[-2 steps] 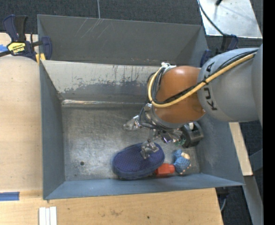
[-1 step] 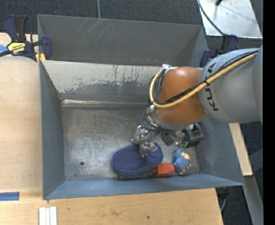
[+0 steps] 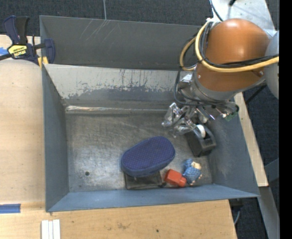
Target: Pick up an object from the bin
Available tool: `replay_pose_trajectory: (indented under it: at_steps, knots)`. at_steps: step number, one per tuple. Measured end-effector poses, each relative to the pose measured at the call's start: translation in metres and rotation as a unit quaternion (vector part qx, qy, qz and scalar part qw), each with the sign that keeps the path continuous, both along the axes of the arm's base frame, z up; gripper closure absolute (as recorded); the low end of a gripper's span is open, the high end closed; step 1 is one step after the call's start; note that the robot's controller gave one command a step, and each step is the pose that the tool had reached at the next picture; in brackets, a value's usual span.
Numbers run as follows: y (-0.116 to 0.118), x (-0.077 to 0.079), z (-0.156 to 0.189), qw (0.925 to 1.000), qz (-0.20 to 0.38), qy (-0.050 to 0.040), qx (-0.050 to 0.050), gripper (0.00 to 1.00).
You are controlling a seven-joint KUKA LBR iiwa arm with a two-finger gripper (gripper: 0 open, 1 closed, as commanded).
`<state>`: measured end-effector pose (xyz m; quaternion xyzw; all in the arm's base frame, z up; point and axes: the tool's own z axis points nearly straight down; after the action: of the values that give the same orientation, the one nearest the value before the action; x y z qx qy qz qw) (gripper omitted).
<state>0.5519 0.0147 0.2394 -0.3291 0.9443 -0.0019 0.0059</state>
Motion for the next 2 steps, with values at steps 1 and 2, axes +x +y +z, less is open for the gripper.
replay_pose_trajectory:
  at_steps: [1,2]
  knots:
    - [0.001,-0.002,-0.004,1.0,-0.001,0.0045,0.001,0.0]
    - [0.093,-0.021,-0.164,0.9953,0.096,0.0064,-0.005,0.0]
